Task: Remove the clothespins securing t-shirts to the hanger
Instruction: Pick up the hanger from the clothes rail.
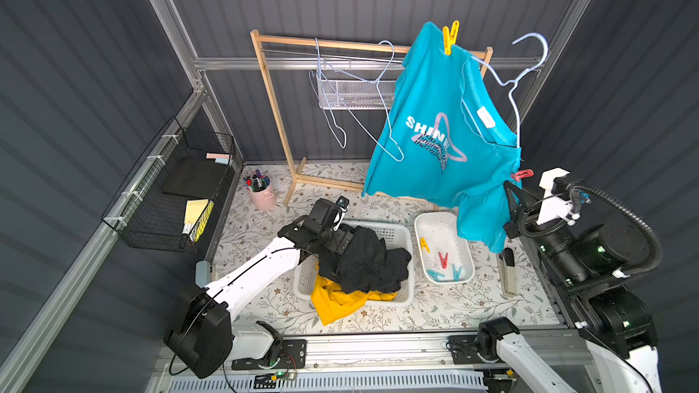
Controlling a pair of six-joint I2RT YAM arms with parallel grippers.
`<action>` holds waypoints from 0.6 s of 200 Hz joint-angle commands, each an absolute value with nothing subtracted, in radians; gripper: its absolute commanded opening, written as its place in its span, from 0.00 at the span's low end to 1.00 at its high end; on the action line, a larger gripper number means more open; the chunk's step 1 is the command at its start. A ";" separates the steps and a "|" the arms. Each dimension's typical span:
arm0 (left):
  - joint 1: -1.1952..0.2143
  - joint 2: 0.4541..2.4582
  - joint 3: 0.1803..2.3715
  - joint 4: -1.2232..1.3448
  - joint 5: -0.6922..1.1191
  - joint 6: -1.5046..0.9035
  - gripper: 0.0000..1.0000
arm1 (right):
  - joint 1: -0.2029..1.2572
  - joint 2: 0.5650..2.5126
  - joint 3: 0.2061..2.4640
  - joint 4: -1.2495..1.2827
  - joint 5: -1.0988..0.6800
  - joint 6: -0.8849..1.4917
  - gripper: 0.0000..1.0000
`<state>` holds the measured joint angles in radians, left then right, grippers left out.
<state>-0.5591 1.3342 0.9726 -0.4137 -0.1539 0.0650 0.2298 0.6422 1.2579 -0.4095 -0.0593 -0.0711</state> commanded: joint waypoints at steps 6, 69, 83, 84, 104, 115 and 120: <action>-0.554 1.351 0.999 -0.433 -0.159 0.064 1.00 | 0.235 0.632 1.309 -0.250 -0.035 -0.034 0.00; -0.554 1.349 0.998 -0.430 -0.177 0.058 1.00 | 0.235 0.624 1.362 -0.220 -0.116 0.041 0.00; -0.554 1.345 0.999 -0.429 -0.184 0.053 1.00 | 0.235 0.625 1.379 -0.227 -0.143 0.062 0.00; -0.554 1.344 1.000 -0.430 -0.185 0.053 1.00 | 0.235 0.625 1.381 -0.227 -0.145 0.064 0.00; -0.554 1.298 0.989 -0.403 -0.181 0.018 1.00 | 0.235 0.623 1.398 -0.233 -0.182 0.085 0.00; -0.553 1.259 0.958 -0.360 -0.171 0.020 1.00 | 0.235 0.619 1.410 -0.243 -0.199 0.089 0.00; -0.552 1.247 0.949 -0.346 -0.169 0.020 1.00 | 0.235 0.618 1.416 -0.248 -0.208 0.089 0.00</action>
